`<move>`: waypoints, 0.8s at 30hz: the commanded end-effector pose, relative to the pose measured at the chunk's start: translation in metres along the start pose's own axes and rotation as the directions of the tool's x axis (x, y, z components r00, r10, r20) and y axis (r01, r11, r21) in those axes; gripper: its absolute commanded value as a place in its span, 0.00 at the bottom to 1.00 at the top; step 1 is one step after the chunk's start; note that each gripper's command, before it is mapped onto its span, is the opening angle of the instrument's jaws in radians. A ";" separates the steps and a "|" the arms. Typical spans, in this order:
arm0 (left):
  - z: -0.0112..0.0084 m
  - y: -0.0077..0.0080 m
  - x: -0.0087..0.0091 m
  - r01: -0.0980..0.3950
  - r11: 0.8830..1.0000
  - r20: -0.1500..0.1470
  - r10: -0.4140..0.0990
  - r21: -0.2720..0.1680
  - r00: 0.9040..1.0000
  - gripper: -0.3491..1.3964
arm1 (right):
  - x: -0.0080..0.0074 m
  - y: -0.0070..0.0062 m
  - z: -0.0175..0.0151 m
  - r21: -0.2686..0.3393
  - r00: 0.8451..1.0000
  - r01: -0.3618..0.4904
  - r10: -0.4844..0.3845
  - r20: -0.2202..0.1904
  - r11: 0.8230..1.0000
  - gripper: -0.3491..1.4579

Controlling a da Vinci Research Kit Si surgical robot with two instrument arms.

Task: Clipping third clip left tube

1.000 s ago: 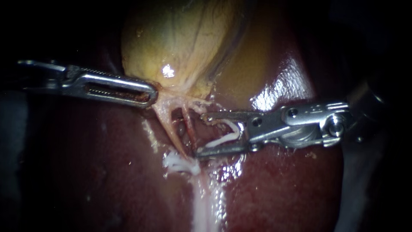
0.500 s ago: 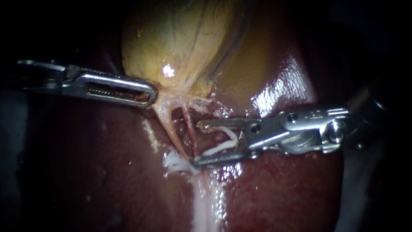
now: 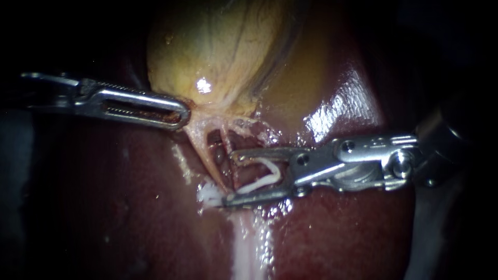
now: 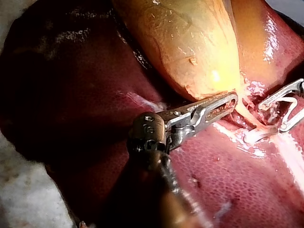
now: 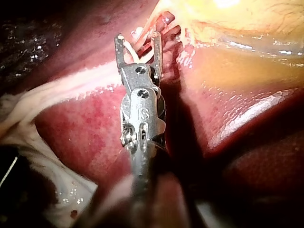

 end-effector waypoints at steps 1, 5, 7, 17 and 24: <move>0.0000 0.0000 0.0000 0.000 1.000 0.000 0.000 0.000 1.000 0.00 | -0.0001 0.0000 0.0002 0.004 1.000 0.000 0.000 -0.002 1.000 0.44; 0.0000 0.0000 0.0000 0.000 1.000 0.000 0.000 0.000 1.000 0.00 | -0.0001 -0.0001 0.0008 0.003 1.000 -0.004 0.004 -0.002 1.000 0.44; 0.0000 0.0000 0.0000 0.000 1.000 0.000 0.000 0.000 1.000 0.00 | -0.0001 -0.0001 0.0011 0.005 1.000 -0.003 0.003 -0.002 1.000 0.44; 0.0000 0.0000 0.0000 0.000 1.000 0.000 0.000 0.000 1.000 0.00 | -0.0002 0.0005 0.0028 0.003 1.000 -0.006 0.006 -0.002 1.000 0.44; 0.0000 0.0001 0.0000 0.000 1.000 0.000 0.000 0.001 1.000 0.00 | -0.0004 0.0018 0.0033 -0.018 1.000 -0.014 0.014 -0.005 1.000 0.44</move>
